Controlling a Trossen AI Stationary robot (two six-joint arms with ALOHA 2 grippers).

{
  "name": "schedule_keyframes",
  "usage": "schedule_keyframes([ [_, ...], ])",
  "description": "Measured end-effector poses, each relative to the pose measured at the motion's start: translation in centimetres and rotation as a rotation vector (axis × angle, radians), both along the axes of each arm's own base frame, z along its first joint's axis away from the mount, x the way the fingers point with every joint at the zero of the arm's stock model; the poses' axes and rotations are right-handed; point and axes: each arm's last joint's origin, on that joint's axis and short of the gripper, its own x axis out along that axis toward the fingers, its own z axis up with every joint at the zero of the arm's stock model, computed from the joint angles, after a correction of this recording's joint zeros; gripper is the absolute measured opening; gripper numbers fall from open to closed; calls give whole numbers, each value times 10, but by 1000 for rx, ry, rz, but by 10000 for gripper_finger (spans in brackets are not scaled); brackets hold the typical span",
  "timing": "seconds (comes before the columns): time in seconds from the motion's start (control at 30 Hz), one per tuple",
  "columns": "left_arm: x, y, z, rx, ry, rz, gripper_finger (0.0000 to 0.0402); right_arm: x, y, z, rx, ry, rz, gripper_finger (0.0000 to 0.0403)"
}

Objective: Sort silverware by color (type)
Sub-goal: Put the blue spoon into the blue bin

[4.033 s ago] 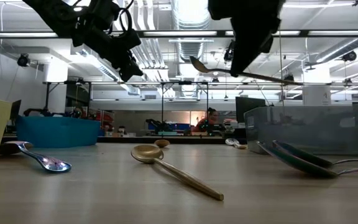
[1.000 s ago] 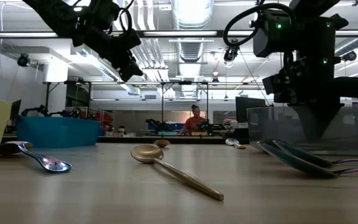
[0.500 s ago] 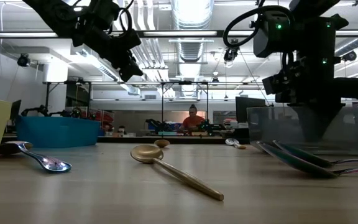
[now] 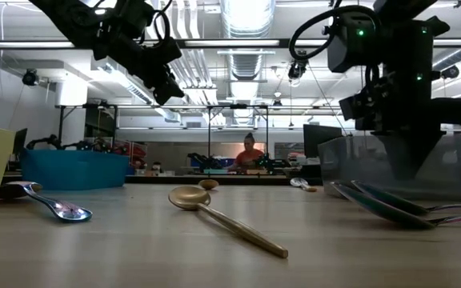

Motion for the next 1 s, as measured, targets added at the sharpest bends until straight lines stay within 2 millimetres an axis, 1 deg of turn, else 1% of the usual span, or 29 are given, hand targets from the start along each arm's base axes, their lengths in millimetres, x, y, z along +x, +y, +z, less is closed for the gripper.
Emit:
schedule_keyframes([
  [0.23,0,0,0,0,0,0,4,5,0,12,0,-1,0,52],
  [0.33,0,0,0,0,0,0,4,10,1,23,-5,-8,-3,52],
  [0.43,0,0,0,0,0,0,4,15,0,35,-45,-29,-36,52],
  [0.6,0,0,0,0,0,0,4,29,-2,59,-130,-129,-78,52],
  [0.83,0,0,0,-7,-7,2,4,46,-6,93,-303,-297,-144,52],
  [1.0,0,-1,-2,-48,-31,15,4,58,-6,104,-345,-421,-133,52],
])
